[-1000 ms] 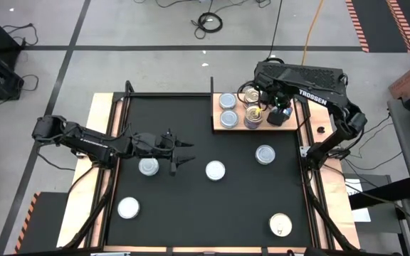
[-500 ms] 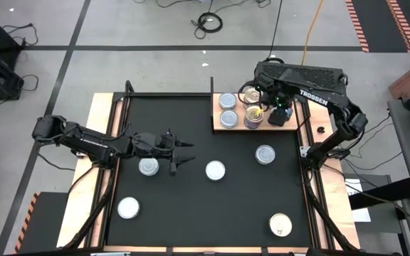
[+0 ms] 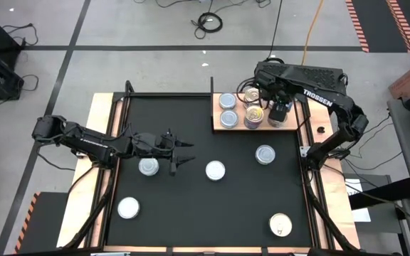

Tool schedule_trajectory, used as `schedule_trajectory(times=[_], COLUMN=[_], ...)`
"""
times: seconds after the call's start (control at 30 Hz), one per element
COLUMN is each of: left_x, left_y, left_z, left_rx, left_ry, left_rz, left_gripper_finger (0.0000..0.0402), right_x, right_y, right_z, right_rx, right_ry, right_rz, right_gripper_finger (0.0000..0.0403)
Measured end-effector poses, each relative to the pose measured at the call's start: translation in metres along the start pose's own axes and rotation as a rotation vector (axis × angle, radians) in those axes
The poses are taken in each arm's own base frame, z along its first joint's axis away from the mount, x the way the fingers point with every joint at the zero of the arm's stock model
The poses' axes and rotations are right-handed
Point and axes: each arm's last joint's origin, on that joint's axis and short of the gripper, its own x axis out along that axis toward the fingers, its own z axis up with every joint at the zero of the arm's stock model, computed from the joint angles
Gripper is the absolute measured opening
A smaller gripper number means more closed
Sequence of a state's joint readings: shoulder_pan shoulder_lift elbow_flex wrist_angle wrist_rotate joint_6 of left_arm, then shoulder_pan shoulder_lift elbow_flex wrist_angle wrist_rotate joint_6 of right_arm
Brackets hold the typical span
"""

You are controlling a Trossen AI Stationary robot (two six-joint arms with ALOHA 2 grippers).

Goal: Stack canned seafood by type on shelf
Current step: Stack the blue pink tuna can on top of the other blue pink tuna can on the shelf

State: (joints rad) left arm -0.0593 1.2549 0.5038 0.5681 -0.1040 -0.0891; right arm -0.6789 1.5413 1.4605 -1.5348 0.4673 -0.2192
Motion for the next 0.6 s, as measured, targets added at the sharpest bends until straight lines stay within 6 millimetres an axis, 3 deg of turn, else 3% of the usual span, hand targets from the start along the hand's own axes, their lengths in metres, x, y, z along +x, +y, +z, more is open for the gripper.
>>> schedule_trajectory(times=[0.17, 0.6], left_x=[0.0, 0.0], left_y=[0.0, 0.0], left_z=[0.0, 0.0], left_rx=[0.0, 0.024], left_ry=[0.0, 0.0], left_rz=[0.0, 0.0], left_gripper_finger=[0.0253, 0.0253], right_x=[0.002, 0.045], right_y=[-0.002, 0.007], right_z=[0.011, 0.023], right_rx=[0.038, 0.05], right_ry=[-0.08, -0.057], right_rz=[-0.088, -0.347], right_gripper_finger=[0.0192, 0.0195])
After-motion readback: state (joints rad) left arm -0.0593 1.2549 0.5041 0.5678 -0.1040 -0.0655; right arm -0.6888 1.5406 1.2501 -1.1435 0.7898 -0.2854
